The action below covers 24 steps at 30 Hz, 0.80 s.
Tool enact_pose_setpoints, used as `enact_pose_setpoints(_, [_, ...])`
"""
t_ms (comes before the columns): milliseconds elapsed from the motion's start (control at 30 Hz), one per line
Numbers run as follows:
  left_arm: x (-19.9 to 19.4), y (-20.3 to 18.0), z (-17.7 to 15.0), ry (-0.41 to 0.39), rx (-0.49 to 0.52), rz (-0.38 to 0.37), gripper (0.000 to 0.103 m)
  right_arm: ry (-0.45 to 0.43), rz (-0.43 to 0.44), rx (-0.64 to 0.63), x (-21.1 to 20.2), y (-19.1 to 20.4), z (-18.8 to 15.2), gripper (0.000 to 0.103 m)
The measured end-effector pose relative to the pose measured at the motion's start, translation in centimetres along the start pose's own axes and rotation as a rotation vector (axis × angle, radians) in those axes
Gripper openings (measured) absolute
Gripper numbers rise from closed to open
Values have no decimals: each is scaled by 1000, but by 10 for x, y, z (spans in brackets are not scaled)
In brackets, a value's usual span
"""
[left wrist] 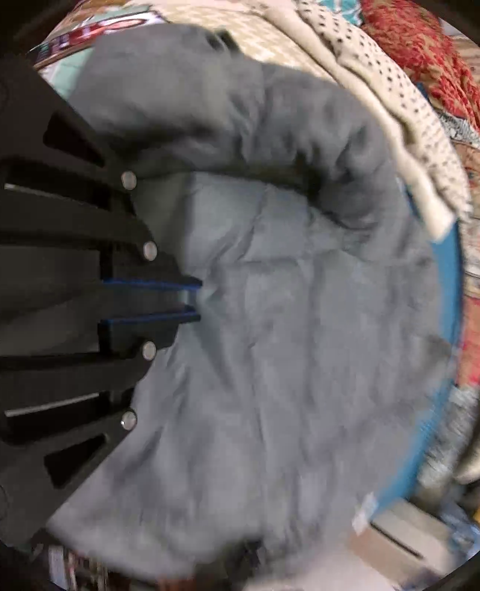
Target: Fold large clothes
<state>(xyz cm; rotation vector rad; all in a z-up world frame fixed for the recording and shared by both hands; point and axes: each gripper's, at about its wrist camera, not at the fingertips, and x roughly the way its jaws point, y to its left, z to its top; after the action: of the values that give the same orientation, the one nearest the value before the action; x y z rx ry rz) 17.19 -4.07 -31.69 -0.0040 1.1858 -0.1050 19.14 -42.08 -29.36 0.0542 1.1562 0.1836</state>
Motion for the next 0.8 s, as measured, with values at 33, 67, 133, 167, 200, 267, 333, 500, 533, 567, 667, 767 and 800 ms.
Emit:
enact_pose_setpoints(33, [13,0,5,-3,5,19,11,-5,-15,-2,4,1,10,60])
enact_pose_setpoints(67, [18,-2,12,-53,14,47,11,-11,-32,-6,8,2,19,60])
enact_pose_setpoints(133, [26,-10,30,-101,47,102,10,-16,-53,-15,20,3,38,60])
enact_pose_setpoints(167, [28,-12,37,-122,51,117,10,-19,-59,-23,25,3,44,59])
enact_pose_setpoints(200, [30,-14,44,-146,57,131,10,-28,-72,-35,32,4,54,58])
enact_pose_setpoints(267, [45,-15,62,-168,58,161,10,-50,-91,-50,45,5,72,56])
enact_pose_setpoints(333, [57,-20,73,-229,58,207,10,-76,-111,-65,55,7,84,52])
enact_pose_setpoints(500, [73,-47,75,-278,152,385,9,-146,-128,-62,72,2,103,46])
enact_pose_setpoints(533, [73,-45,74,-283,146,376,9,-155,-131,-62,71,2,103,46])
enact_pose_setpoints(567, [72,-43,73,-285,139,366,9,-163,-132,-62,68,2,101,46])
enact_pose_setpoints(667, [71,-38,73,-293,123,340,9,-136,-130,-53,51,0,99,45])
enact_pose_setpoints(767, [71,-37,74,-296,119,334,9,-192,-73,-25,0,1,72,45])
enact_pose_setpoints(800, [71,-37,73,-296,118,333,9,-229,-48,-21,-22,1,56,45])
